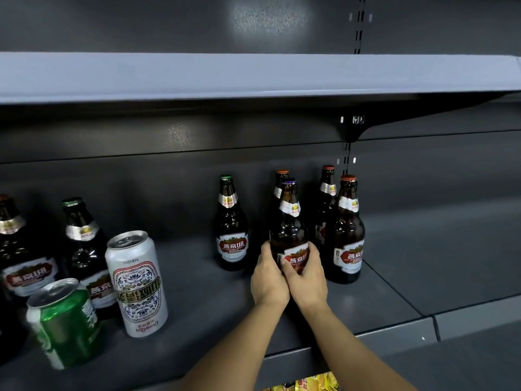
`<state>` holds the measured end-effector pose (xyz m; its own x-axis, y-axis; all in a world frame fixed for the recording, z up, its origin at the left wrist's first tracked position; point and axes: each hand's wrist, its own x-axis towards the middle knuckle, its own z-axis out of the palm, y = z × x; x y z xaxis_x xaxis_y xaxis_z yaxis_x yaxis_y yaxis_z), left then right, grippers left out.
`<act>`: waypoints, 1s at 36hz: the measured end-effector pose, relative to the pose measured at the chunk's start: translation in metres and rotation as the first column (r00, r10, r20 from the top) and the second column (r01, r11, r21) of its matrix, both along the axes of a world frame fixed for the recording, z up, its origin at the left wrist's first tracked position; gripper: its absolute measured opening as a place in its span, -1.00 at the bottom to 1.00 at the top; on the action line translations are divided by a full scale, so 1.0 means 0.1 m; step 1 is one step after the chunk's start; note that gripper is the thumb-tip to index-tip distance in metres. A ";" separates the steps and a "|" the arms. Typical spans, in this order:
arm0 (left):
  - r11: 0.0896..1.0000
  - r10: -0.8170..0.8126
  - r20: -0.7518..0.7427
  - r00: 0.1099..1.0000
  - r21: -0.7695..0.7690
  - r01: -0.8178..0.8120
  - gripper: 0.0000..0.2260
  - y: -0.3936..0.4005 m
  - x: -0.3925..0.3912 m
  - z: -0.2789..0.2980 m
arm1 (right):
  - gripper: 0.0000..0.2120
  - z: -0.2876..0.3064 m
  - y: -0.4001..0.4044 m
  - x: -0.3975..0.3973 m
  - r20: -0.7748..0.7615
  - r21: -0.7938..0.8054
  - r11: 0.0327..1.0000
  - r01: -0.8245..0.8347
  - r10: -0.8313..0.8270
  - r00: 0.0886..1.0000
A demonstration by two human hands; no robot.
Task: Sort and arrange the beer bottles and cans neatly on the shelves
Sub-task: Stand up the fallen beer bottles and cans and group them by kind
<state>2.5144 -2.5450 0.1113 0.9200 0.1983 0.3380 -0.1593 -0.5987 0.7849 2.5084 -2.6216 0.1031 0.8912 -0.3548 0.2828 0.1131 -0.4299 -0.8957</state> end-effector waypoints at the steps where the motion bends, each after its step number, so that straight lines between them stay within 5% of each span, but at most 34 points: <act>1: 0.999 -0.038 -0.005 0.999 -0.021 0.037 -0.58 0.02 0.02 -0.02 | -0.38 -0.01 0.00 0.00 0.007 -0.008 1.000 0.003 -0.003 1.000; 6: 0.940 -0.281 -0.058 0.958 -0.220 0.262 -0.36 0.19 0.11 -0.13 | -0.35 -0.01 -0.01 -0.01 0.014 -0.025 1.000 0.000 0.000 1.000; 19: 0.905 -0.354 -0.063 0.933 -0.276 0.324 -0.33 0.22 0.20 -0.19 | -0.30 -0.02 -0.02 0.02 -0.007 -0.037 0.999 0.012 -0.012 1.000; 26: 0.829 -0.205 0.106 0.973 -0.510 0.230 -0.61 0.16 0.25 0.21 | -0.28 -0.02 0.00 0.04 -0.002 -0.051 0.999 0.017 -0.017 1.000; 30: 0.673 -0.231 0.002 0.973 -0.721 0.161 -0.60 0.03 0.46 0.49 | -0.26 -0.03 -0.01 0.01 0.007 -0.054 0.998 0.013 -0.013 1.000; 36: 0.681 -0.312 -0.093 0.946 -0.716 0.155 -0.59 0.04 0.81 0.81 | -0.24 -0.02 -0.03 -0.01 -0.005 -0.088 0.996 -0.008 0.008 1.000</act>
<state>2.5951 -2.5413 0.1926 0.9974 0.0721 0.0068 -0.0184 0.1619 0.9866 2.5077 -2.6249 0.1008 0.8953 -0.3216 0.3083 0.1127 -0.5061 -0.8551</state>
